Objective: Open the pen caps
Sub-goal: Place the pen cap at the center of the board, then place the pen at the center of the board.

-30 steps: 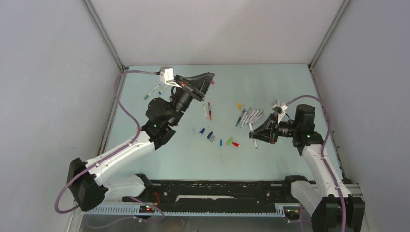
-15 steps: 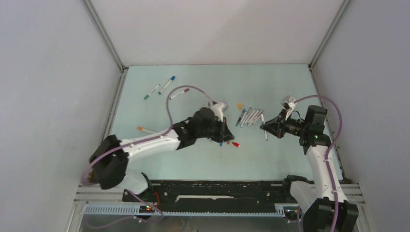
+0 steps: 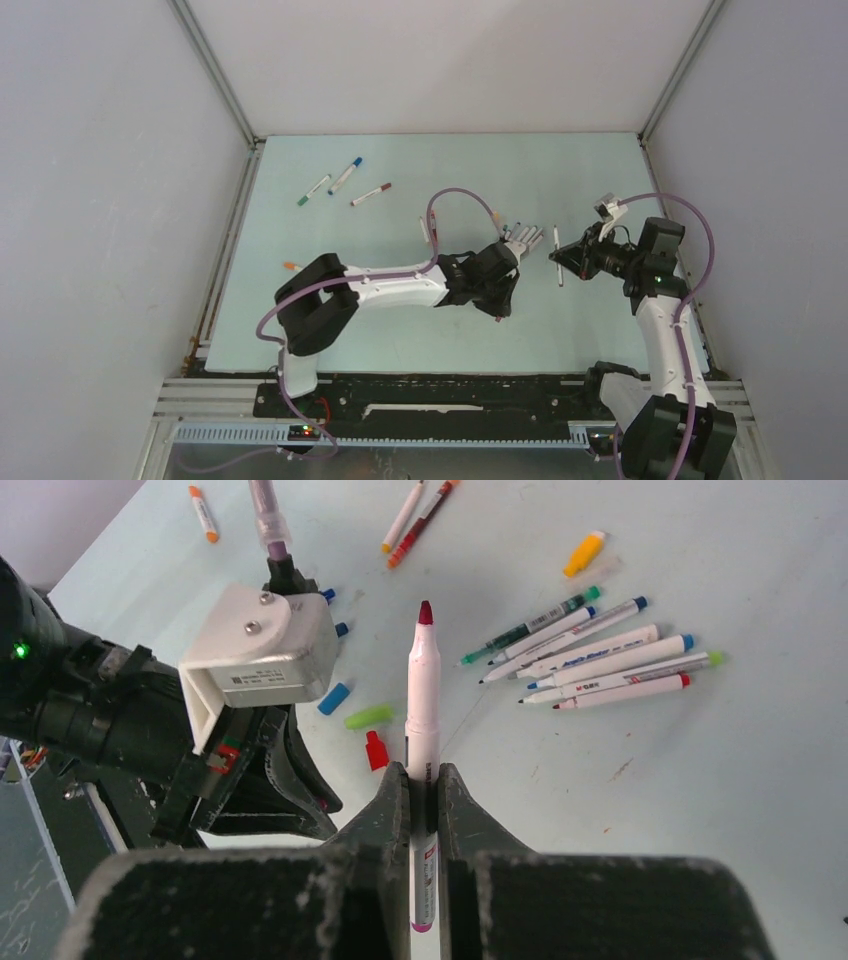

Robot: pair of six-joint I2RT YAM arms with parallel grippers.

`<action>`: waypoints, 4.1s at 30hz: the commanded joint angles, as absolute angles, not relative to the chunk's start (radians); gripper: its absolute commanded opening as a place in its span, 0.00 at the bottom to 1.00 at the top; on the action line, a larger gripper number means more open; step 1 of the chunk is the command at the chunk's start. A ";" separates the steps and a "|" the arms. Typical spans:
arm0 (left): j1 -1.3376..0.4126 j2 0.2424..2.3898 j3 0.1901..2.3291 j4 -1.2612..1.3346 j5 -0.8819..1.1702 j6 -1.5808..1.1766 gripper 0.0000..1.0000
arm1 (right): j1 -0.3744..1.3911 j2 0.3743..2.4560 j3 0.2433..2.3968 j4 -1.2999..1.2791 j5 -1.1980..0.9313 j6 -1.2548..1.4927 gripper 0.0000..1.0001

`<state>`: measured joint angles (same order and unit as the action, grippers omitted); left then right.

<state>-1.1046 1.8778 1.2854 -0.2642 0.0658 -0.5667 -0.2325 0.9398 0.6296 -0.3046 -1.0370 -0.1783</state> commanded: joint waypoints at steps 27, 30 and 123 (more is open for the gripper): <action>-1.111 1.948 1.441 -0.369 -0.058 -0.507 0.32 | -0.264 1.006 0.670 -0.233 -1.009 -0.065 0.00; -1.111 1.858 1.393 -0.338 -0.083 -0.502 0.36 | -0.264 1.037 0.669 -0.230 -1.002 -0.025 0.00; -0.257 0.859 0.462 -0.318 -0.304 -0.973 0.94 | -0.172 1.115 0.813 -0.420 -1.129 -0.288 0.69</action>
